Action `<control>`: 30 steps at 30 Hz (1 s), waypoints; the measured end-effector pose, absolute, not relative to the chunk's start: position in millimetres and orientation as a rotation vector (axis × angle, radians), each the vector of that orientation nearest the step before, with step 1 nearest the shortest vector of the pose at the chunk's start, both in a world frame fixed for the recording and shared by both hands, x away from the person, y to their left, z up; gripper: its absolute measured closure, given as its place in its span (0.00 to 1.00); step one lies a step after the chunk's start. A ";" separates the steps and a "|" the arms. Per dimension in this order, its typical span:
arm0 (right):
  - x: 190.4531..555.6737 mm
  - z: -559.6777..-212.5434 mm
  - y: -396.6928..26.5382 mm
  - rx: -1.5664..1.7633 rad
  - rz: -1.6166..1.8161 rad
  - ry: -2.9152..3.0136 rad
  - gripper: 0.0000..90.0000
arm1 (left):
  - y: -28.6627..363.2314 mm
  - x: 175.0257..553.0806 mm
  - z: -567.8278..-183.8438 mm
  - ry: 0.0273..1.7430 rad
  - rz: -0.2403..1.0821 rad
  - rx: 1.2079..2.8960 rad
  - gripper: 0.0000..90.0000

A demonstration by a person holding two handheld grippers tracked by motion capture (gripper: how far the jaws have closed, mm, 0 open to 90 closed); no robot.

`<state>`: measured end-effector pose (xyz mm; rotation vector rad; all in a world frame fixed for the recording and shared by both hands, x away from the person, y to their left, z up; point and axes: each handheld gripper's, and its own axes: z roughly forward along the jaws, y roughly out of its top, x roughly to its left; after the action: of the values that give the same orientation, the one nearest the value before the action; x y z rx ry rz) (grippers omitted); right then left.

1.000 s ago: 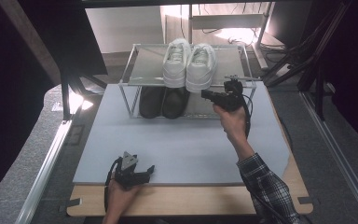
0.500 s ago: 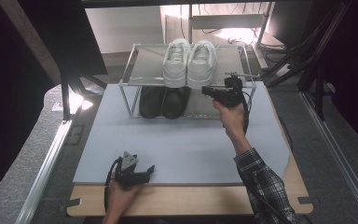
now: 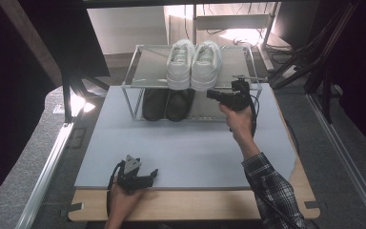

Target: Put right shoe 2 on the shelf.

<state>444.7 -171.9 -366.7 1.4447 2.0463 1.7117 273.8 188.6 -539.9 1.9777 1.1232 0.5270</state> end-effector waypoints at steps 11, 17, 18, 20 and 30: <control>430.7 -362.4 -184.2 1.378 1.659 2.069 0.70 | 188.6 273.7 -539.8 1.124 0.527 1.979 0.17; 419.7 -362.0 -187.9 1.293 1.603 2.089 0.57 | 188.6 273.7 -539.8 1.124 0.528 1.979 0.17; 417.9 -362.3 -188.5 1.277 1.591 2.095 0.56 | 188.5 273.7 -539.8 1.124 0.527 1.977 0.17; 414.3 -362.4 -189.6 1.252 1.564 2.105 0.53 | 188.4 273.6 -539.8 1.124 0.527 1.977 0.17; 397.4 -364.2 -197.1 1.171 1.493 2.141 0.42 | 188.6 273.8 -539.7 1.122 0.529 1.979 0.17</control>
<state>397.4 -197.1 -364.2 1.1705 2.1412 1.4929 273.8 188.6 -539.7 1.9789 1.1223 0.5287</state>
